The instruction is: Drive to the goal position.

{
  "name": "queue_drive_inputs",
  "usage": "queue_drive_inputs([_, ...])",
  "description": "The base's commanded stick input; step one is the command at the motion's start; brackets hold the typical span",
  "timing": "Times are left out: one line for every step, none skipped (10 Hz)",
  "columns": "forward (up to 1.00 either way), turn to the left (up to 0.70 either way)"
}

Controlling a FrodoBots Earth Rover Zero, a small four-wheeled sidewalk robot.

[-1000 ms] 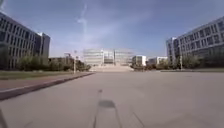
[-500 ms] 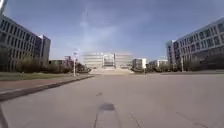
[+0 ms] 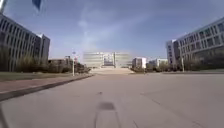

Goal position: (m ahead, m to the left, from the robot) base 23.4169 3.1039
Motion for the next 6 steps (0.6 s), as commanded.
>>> queue_drive_inputs([0.70, 0.00])
queue_drive_inputs([0.70, 0.00])
queue_drive_inputs([0.70, 0.00])
queue_drive_inputs([0.70, 0.00])
queue_drive_inputs([0.70, 0.00])
queue_drive_inputs([0.70, 0.00])
